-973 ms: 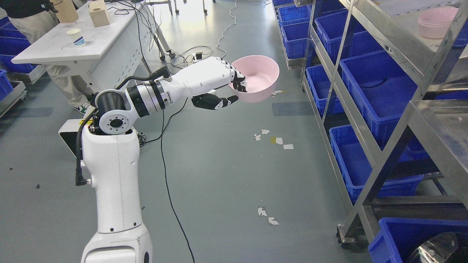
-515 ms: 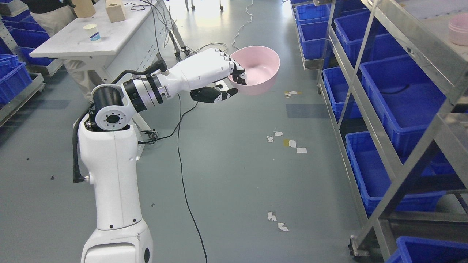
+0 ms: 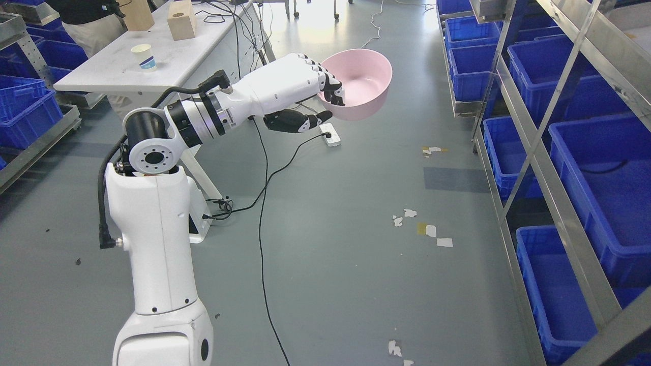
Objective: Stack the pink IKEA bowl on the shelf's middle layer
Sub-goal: 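Hold the pink bowl raised in the left hand while driving to the shelf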
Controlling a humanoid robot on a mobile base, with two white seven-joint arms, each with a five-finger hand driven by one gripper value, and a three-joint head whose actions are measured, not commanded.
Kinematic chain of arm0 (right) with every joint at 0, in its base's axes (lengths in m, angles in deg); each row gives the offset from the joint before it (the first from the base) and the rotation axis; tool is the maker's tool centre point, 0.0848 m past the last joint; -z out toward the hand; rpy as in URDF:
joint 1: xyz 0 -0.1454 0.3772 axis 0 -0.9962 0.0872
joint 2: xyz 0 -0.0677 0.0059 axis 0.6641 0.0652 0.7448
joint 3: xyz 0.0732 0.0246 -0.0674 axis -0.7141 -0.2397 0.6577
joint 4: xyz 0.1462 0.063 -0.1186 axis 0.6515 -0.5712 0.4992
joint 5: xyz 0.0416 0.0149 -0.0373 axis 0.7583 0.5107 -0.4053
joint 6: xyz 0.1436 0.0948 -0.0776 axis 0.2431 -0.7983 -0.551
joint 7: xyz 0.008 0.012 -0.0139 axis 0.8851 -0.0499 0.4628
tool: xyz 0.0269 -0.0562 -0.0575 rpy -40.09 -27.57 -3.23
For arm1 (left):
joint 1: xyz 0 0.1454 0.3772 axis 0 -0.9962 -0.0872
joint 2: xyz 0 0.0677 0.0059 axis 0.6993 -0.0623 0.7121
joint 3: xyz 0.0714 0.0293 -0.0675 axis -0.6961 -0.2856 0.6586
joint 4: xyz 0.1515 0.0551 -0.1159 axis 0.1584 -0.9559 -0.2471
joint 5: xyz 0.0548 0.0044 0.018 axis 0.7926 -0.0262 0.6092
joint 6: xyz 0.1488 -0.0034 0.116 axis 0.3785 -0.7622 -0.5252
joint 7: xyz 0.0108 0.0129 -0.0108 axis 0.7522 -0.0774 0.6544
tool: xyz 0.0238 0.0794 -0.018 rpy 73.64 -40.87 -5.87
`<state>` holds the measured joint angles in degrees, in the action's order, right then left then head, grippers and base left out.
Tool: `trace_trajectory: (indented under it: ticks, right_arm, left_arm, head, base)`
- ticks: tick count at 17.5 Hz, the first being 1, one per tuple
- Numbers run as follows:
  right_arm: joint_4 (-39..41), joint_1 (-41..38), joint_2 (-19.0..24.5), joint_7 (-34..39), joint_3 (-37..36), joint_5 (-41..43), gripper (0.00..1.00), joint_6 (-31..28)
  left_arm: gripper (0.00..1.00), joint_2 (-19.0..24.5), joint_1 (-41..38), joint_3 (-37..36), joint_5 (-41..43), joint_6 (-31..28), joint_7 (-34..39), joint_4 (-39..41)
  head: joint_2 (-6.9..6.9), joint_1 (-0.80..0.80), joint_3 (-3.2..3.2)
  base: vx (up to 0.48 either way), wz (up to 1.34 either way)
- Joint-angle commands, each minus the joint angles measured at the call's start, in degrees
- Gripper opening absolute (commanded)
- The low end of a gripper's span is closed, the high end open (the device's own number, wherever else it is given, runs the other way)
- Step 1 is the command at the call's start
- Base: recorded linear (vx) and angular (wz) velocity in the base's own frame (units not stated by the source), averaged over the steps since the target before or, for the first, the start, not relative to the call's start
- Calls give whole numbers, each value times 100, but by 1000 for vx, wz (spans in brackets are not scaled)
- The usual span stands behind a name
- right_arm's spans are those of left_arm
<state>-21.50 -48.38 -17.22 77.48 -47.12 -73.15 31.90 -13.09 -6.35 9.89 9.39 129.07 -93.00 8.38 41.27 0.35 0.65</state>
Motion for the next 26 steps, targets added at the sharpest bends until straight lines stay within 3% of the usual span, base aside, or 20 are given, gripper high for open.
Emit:
trace_trajectory:
  ticks: [1, 20, 26]
  right_arm:
    - [100, -18, -100, -2, 0, 0, 100, 2]
    - [100, -18, -100, -2, 0, 0, 100, 2]
    - [100, -18, -100, -2, 0, 0, 100, 2]
  left_arm:
    - [1, 97, 19, -7, -1, 7, 42, 29]
    - [1, 97, 63, -148, 16, -98, 51, -7]
    - [1, 97, 80, -647, -10, -151, 243, 2]
  head:
    - [0, 0, 0]
    - [0, 0, 0]
    - [0, 0, 0]
  base:
    - [397, 20]
    - [410, -46]
    - [372, 69]
